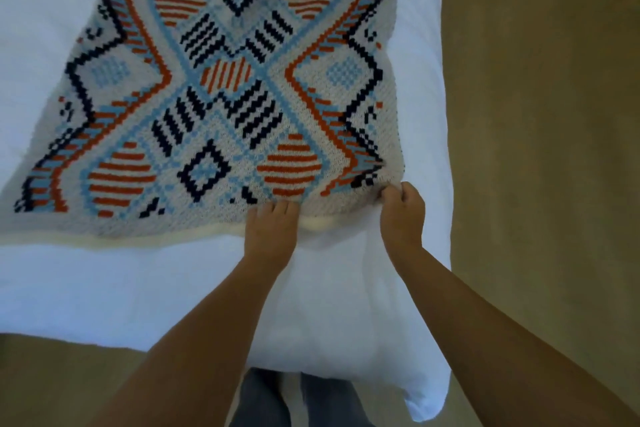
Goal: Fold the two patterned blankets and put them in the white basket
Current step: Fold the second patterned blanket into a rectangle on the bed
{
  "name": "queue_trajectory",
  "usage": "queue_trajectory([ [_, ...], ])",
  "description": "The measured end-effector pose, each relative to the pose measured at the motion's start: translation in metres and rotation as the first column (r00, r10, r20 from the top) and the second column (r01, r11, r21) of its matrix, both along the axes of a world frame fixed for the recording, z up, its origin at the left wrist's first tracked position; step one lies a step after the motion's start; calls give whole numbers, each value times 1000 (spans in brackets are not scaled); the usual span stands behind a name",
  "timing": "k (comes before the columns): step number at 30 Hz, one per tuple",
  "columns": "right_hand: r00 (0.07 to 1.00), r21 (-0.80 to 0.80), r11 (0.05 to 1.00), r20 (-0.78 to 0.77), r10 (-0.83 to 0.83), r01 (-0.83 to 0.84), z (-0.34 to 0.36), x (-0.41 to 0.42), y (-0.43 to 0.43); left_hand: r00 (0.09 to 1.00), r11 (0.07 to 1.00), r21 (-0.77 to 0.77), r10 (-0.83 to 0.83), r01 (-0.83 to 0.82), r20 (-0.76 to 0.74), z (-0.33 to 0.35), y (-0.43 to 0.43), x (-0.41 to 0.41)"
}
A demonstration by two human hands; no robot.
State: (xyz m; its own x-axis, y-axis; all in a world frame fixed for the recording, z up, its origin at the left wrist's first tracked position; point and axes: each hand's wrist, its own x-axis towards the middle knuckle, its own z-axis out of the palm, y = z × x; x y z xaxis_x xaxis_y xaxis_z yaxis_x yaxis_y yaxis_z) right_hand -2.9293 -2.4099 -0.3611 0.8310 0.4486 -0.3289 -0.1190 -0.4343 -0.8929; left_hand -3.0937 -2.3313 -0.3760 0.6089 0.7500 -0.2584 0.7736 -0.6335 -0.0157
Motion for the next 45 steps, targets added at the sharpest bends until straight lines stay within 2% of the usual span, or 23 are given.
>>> queue_trajectory([
  [4, 999, 48, 998, -3, -46, 46, 19, -2, -14, 972, 999, -10, 32, -30, 233, 21, -7, -8],
  [6, 999, -22, 1000, 41, -7, 8, 28, -11, -22, 945, 1000, 17, -16, 11, 326, 30, -17, -18],
  [9, 986, -144, 988, 147, 77, -56, 27, -28, -46, 924, 995, 74, -88, 65, 373, 33, -35, -39],
  [12, 973, -343, 938, 194, 129, -56, 9, -37, -82, 926, 992, 36, -126, 121, 356, 14, -52, -55],
  [14, 970, -467, 882, 179, 166, -64, -9, -43, -106, 946, 993, -51, -87, 108, 313, -1, -59, -59],
  [18, 971, -623, 766, 43, 234, -156, -30, -58, -118, 994, 960, -266, -65, 87, 90, -24, -60, -61],
  [20, 967, -611, 764, -8, 257, -208, -30, -64, -112, 995, 953, -287, -90, 99, 46, -22, -62, -60],
  [26, 915, -577, 791, 174, 364, -205, 3, -65, -104, 996, 935, -344, -64, 83, 66, 6, -74, -40],
  [30, 872, -511, 799, 174, 457, -317, 38, -37, -105, 991, 942, -323, -50, 89, 128, 34, -85, 1],
  [32, 820, -517, 770, 204, 535, -374, 58, -11, -105, 980, 950, -301, -20, 80, 197, 52, -88, 30],
  [34, 703, -555, 701, 267, 660, -448, 78, 18, -106, 966, 954, -297, 34, 45, 255, 73, -88, 62],
  [37, 360, -672, 492, 340, 869, -554, 111, 66, -111, 942, 951, -309, 116, -14, 314, 108, -85, 109],
  [39, 197, -725, 408, 362, 911, -555, 134, 98, -114, 939, 958, -288, 97, 2, 329, 130, -81, 137],
  [41, 136, -728, 413, 410, 902, -547, 157, 128, -115, 941, 968, -251, 84, 1, 327, 149, -78, 160],
  [45, 83, -702, 448, 488, 869, -554, 194, 175, -94, 927, 971, -229, 141, -62, 347, 185, -67, 201],
])
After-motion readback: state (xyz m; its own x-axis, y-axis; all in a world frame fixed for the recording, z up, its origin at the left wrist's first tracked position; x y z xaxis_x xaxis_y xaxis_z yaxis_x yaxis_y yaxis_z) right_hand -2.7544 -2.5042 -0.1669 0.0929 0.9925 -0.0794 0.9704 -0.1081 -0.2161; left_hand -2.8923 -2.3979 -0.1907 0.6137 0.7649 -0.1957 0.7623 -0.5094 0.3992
